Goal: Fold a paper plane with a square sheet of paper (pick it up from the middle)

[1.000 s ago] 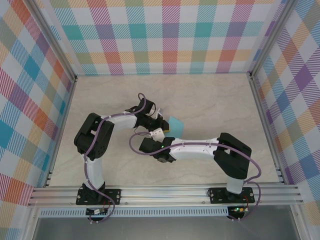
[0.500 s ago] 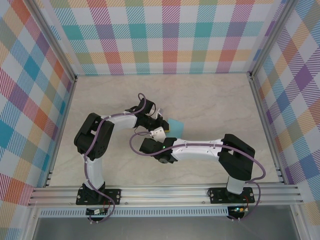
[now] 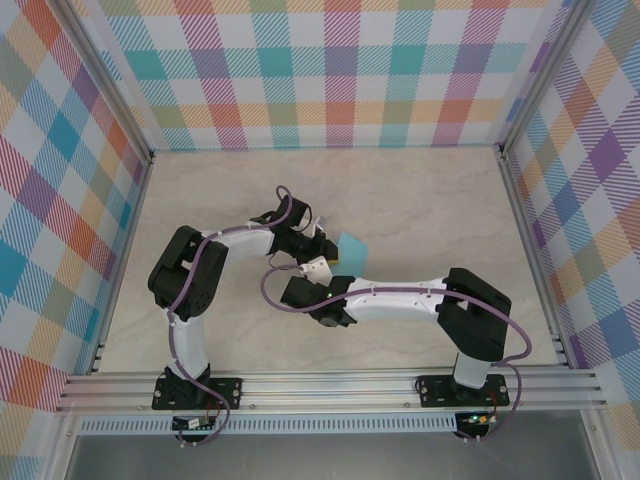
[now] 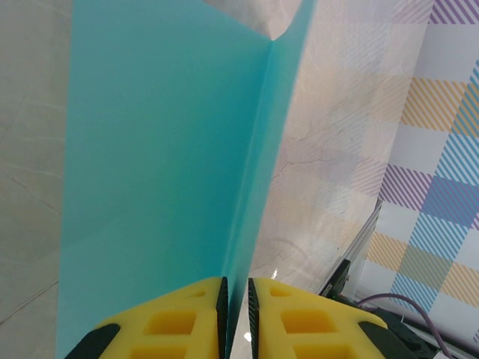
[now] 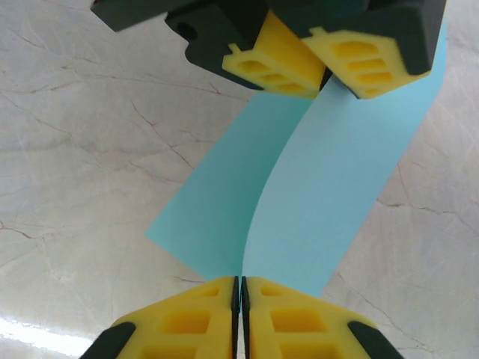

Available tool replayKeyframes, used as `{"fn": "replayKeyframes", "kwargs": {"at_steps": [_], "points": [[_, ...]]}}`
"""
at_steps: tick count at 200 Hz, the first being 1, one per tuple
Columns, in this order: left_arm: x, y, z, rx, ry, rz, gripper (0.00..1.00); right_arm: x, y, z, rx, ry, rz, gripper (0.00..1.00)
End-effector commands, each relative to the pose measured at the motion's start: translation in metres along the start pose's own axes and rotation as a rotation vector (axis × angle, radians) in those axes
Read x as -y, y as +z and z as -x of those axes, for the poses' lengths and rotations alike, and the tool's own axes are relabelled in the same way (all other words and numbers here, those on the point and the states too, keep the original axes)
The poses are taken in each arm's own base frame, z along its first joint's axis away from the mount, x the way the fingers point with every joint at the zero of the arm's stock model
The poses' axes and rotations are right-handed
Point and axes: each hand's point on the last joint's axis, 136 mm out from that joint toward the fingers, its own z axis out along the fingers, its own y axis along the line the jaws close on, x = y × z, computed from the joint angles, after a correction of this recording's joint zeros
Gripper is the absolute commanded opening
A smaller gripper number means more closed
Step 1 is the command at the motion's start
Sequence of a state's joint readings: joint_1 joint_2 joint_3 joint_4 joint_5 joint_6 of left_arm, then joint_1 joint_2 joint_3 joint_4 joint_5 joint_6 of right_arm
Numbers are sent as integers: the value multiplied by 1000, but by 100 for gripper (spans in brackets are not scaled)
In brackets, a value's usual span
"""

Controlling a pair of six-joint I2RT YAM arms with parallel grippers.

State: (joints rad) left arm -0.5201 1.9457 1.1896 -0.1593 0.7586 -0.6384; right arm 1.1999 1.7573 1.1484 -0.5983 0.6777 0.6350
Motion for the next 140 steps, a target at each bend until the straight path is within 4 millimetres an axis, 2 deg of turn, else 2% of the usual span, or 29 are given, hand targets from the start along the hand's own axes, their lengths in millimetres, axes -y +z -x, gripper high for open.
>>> {"fn": "replayKeyframes", "kwargs": {"at_steps": [1, 25, 52, 66, 87, 140], "points": [[14, -13, 5, 20, 17, -18, 18, 1, -4, 2, 0, 27, 46, 8], [8, -14, 6, 34, 14, 20, 18, 0, -6, 2, -1, 39, 91, 4], [-5, -25, 13, 107, 17, 125, 24, -1, -9, 6, -4, 84, 207, 3], [-18, -32, 12, 135, -16, 204, 31, 0, -9, 5, -18, 126, 297, 3], [-25, -43, 16, 199, -31, 265, 39, 3, -9, 6, -33, 193, 429, 3], [-22, -58, 15, 272, -44, 267, 43, 22, -1, 5, -93, 310, 638, 5]]}}
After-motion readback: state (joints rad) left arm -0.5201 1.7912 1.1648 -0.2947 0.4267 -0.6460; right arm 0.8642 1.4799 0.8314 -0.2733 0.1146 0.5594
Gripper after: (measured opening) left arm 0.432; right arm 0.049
